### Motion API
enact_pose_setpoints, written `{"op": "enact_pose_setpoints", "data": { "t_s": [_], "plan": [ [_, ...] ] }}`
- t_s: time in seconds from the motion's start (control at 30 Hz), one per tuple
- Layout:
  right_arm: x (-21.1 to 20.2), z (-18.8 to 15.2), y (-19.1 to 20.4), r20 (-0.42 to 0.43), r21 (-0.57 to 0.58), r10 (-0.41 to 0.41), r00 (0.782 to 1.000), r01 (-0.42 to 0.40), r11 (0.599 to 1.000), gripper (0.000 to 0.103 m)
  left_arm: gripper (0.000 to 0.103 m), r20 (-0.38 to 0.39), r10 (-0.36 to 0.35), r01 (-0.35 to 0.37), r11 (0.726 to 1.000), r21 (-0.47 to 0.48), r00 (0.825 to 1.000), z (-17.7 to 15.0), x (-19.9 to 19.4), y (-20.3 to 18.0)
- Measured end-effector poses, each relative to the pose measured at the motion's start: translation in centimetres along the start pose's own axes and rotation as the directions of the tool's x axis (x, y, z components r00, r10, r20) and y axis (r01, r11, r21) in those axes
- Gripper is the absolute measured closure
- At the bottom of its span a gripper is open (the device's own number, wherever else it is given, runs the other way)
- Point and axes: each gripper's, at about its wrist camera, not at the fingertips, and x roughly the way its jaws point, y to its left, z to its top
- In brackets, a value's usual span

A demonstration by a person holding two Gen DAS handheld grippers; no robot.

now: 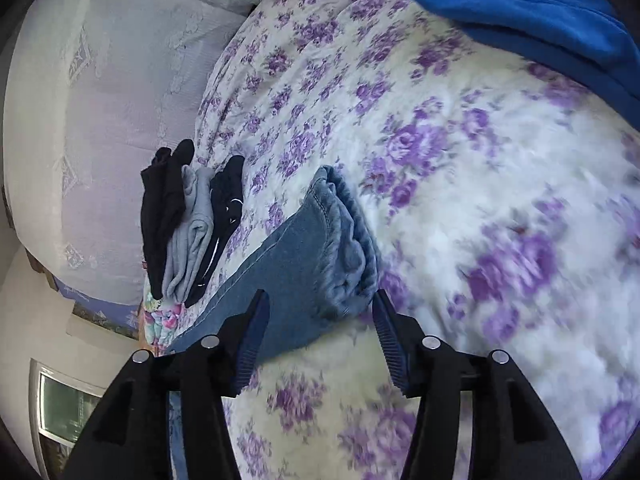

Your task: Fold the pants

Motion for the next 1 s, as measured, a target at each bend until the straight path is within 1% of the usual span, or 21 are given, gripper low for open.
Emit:
{"op": "enact_pose_setpoints", "data": {
  "t_s": [0.1,0.2,0.33,0.43,0.53,0.57,0.6,0.67,0.7,0.8,0.87,0.9,0.93,0.97,1.0],
  "plan": [
    [-3.2,-4.5,0.5,-0.033,-0.017,0.060,0.998,-0.061,0.998,0.047,0.029,0.012,-0.013,0.013,1.000,0.013,1.000,-3.0,-3.7,0.6],
    [-6.0,-9.7,0.7,-0.079,-0.034,0.090,0.993,-0.093,0.995,0.046,0.023,-0.001,-0.041,0.041,0.999,0.019,0.999,-7.1,-5.6,1.7],
    [-9.2,-15.9,0.7,-0.157,-0.067,0.095,0.983,-0.106,0.992,0.045,0.022,-0.050,-0.086,0.088,0.995,0.037,0.995,-13.1,-6.2,2.2],
    [-10.4,-19.0,0.1,-0.191,-0.053,0.123,0.974,-0.136,0.989,0.045,0.021,-0.062,-0.071,0.076,0.994,0.083,0.996,-16.6,-6.2,1.8],
    [-10.0,-21.6,-1.0,-0.244,0.003,0.176,0.954,-0.181,0.984,0.045,0.019,-0.075,-0.053,0.061,0.992,0.106,0.996,-19.3,-6.3,1.9],
    [-9.4,-22.6,-1.4,-0.267,0.018,0.194,0.944,-0.196,0.980,0.045,0.018,-0.080,-0.060,0.068,0.992,0.103,0.995,-19.9,-6.4,2.1],
    [-9.0,-23.2,-1.7,-0.269,0.024,0.198,0.943,-0.199,0.980,0.046,0.018,-0.089,-0.067,0.076,0.993,0.096,0.994,-20.4,-6.3,2.4],
    [-9.2,-24.0,-1.3,-0.246,-0.020,0.195,0.950,-0.206,0.978,0.046,0.017,-0.098,-0.073,0.081,0.994,0.075,0.992,-21.0,-6.1,2.9],
    [-9.4,-24.2,-1.0,-0.246,-0.028,0.198,0.949,-0.211,0.977,0.041,0.017,-0.098,-0.073,0.080,0.994,0.070,0.992,-21.2,-6.0,3.1],
    [-8.9,-24.3,-0.3,-0.243,-0.036,0.215,0.946,-0.230,0.973,0.040,0.017,-0.100,-0.068,0.075,0.995,0.064,0.993,-21.3,-5.8,3.5],
    [-8.8,-24.2,0.2,-0.214,-0.052,0.219,0.952,-0.235,0.971,0.045,0.017,-0.099,-0.062,0.068,0.996,0.062,0.993,-21.1,-5.6,3.4],
    [-8.7,-24.4,0.3,-0.205,-0.053,0.226,0.952,-0.241,0.969,0.051,0.017,-0.100,-0.058,0.064,0.996,0.058,0.993,-21.0,-5.5,3.4],
    [-8.4,-24.4,0.6,-0.200,-0.056,0.219,0.955,-0.235,0.970,0.051,0.017,-0.100,-0.057,0.063,0.997,0.054,0.993,-20.8,-5.5,3.3],
    [-8.2,-24.4,0.8,-0.203,-0.072,0.200,0.959,-0.218,0.973,0.051,0.017,-0.100,-0.056,0.061,0.997,0.048,0.993,-20.6,-5.4,3.4],
    [-7.9,-24.5,0.9,-0.203,-0.097,0.177,0.963,-0.199,0.975,0.055,0.017,-0.097,-0.056,0.060,0.997,0.038,0.994,-20.3,-5.4,3.5]
  ]
}}
